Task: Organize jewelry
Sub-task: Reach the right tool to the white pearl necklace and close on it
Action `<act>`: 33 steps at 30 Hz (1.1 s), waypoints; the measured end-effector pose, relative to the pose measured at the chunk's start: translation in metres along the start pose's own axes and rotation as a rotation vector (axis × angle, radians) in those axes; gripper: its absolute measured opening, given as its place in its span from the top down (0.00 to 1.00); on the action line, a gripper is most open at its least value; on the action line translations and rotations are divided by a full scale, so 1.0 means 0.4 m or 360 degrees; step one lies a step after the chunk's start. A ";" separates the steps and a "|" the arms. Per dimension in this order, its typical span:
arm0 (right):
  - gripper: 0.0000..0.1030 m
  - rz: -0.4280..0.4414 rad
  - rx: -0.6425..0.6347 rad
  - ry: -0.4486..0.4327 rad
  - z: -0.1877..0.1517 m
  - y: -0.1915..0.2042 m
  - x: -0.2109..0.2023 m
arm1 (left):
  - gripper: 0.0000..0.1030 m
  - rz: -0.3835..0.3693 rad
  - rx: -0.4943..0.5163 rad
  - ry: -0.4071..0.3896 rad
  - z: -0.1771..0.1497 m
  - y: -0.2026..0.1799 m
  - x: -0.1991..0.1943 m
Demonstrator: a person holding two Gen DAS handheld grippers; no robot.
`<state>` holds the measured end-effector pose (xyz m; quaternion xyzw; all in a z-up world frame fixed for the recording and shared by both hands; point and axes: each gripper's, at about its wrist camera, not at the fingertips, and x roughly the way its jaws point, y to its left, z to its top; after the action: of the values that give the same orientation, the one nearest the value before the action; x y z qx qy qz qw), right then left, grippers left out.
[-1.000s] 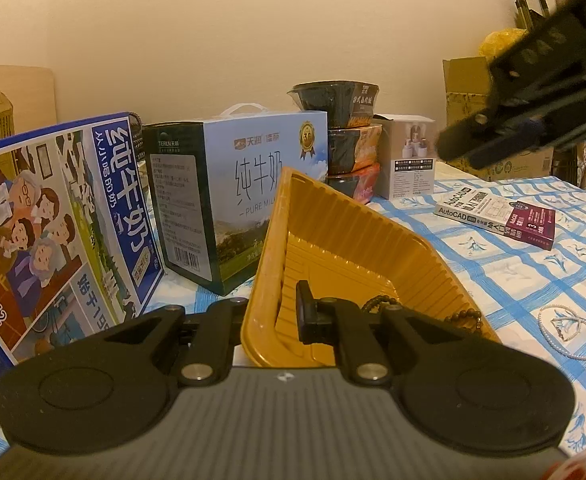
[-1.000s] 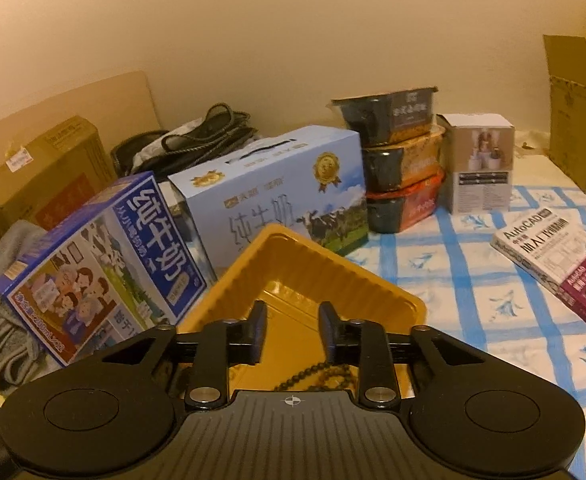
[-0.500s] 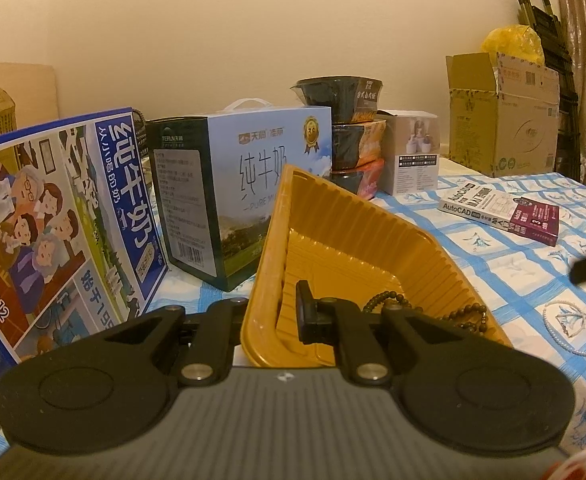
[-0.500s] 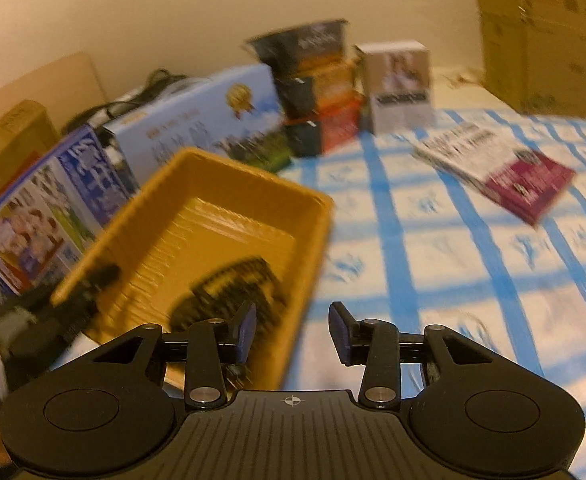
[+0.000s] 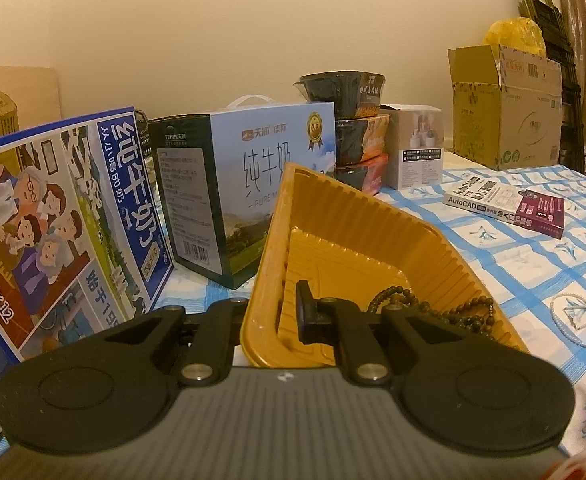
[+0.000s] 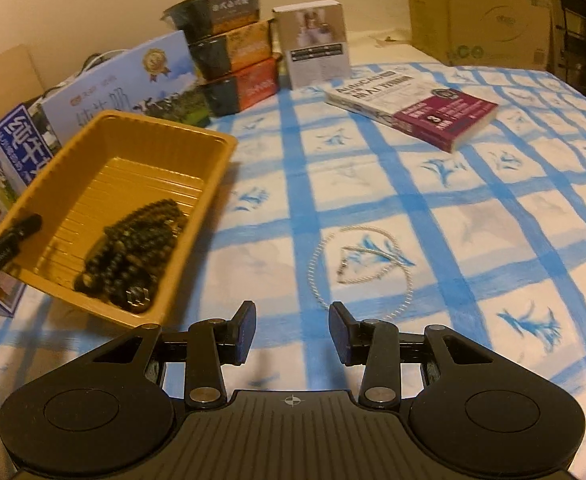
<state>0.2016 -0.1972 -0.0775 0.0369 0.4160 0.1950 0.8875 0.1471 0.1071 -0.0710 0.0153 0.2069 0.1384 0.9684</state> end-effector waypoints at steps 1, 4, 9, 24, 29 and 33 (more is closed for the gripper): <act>0.60 -0.0013 0.0004 0.0006 -0.002 -0.008 0.002 | 0.89 0.0001 0.0002 0.0000 0.000 0.000 0.000; 0.60 -0.0086 -0.0003 0.0015 -0.007 -0.035 0.002 | 0.89 0.0001 0.0007 0.0001 0.000 0.001 0.001; 0.60 -0.0190 0.0004 0.0001 -0.007 -0.091 -0.003 | 0.89 0.0002 0.0010 -0.0002 0.001 0.000 0.003; 0.61 -0.0201 -0.0101 -0.0046 0.013 -0.157 0.066 | 0.89 0.0003 0.0027 -0.0002 0.003 0.001 0.009; 0.74 -0.0224 -0.0167 -0.0024 0.020 -0.157 0.123 | 0.89 0.0001 0.0034 -0.0002 0.004 0.004 0.013; 0.77 -0.0230 -0.0176 0.0003 0.024 -0.161 0.150 | 0.89 -0.0002 0.0030 -0.0003 0.004 0.004 0.012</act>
<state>0.2640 -0.2331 -0.1293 -0.0426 0.4069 0.1531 0.8996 0.1516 0.1102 -0.0714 0.0244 0.2072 0.1358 0.9685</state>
